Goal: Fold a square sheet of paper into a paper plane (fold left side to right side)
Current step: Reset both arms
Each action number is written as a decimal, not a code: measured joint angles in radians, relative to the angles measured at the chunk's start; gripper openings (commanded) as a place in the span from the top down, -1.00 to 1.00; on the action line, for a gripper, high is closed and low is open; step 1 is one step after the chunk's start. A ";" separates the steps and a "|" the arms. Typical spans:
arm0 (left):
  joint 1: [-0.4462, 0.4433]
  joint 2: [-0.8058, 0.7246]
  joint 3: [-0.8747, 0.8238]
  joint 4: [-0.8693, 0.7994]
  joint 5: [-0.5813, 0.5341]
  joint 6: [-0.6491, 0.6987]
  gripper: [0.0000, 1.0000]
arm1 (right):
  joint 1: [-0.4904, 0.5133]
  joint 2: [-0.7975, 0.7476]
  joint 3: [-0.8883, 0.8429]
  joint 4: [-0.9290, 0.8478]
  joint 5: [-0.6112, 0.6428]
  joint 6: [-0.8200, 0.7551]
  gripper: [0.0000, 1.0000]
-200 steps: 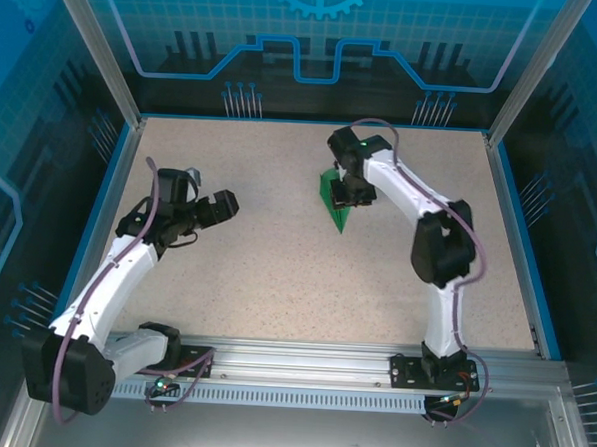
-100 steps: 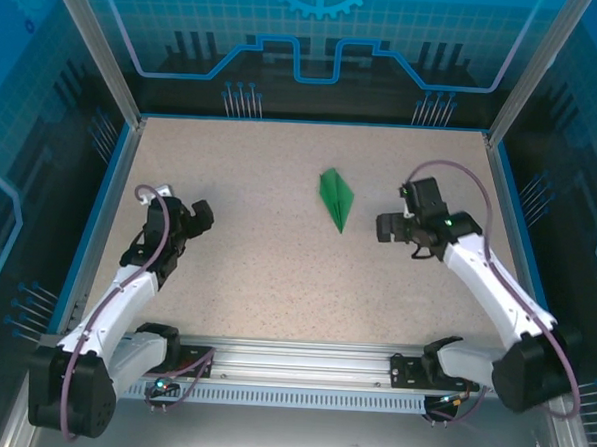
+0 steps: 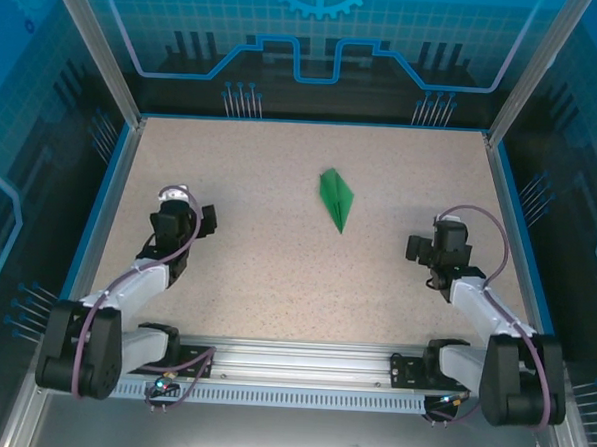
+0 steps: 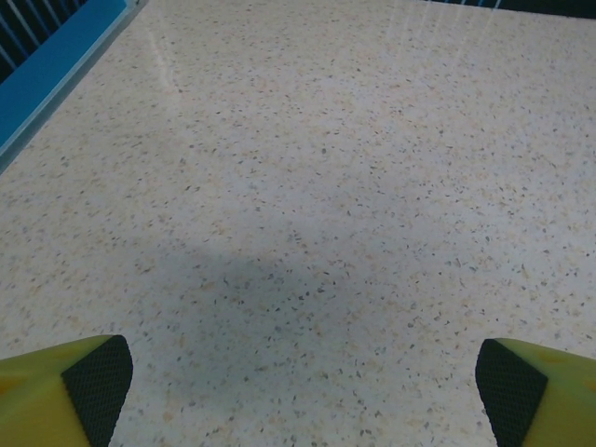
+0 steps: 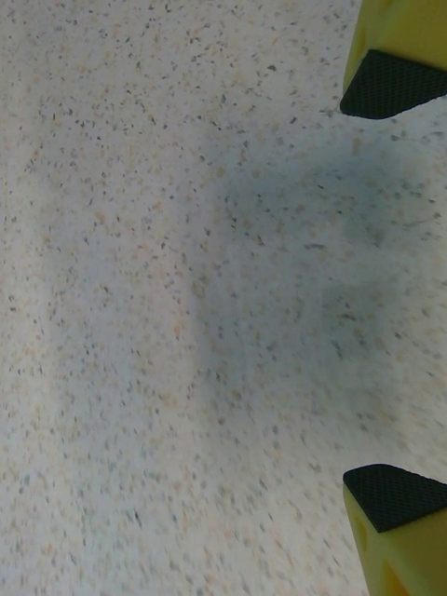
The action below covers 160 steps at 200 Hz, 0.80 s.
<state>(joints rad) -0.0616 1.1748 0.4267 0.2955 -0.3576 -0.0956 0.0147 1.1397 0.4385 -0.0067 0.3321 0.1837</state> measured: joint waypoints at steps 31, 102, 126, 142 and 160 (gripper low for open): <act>0.000 0.110 -0.009 0.137 0.058 0.052 -0.97 | -0.011 0.090 0.000 0.205 -0.048 -0.052 -0.98; 0.039 0.332 -0.031 0.438 0.192 0.070 -0.98 | -0.007 0.283 0.012 0.547 -0.210 -0.107 -0.99; 0.040 0.343 -0.031 0.449 0.221 0.072 -0.97 | 0.027 0.351 0.002 0.663 -0.224 -0.141 -0.98; 0.040 0.343 -0.031 0.452 0.233 0.072 -0.97 | 0.035 0.360 -0.009 0.685 -0.236 -0.151 -0.98; 0.041 0.343 -0.031 0.452 0.240 0.072 -0.98 | 0.035 0.360 -0.011 0.706 -0.237 -0.159 -0.98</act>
<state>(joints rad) -0.0204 1.5177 0.3962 0.7479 -0.1177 -0.0231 0.0498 1.4994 0.4271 0.6998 0.0956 0.0246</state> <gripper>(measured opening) 0.987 0.992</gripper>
